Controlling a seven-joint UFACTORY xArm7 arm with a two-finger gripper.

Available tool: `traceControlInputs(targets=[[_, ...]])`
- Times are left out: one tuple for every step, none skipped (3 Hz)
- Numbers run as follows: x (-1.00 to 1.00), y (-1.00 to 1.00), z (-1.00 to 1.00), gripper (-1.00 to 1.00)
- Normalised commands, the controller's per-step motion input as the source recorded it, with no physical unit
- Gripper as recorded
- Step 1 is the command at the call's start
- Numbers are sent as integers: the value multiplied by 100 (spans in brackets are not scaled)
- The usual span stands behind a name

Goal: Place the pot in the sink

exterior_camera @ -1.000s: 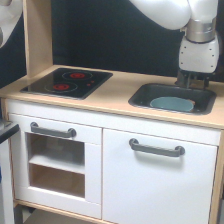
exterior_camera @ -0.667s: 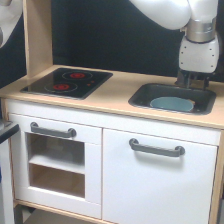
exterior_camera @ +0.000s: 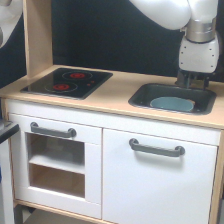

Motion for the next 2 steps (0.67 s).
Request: traceControlInputs(targets=[[100, 56, -80, 100], [100, 34, -100, 100]])
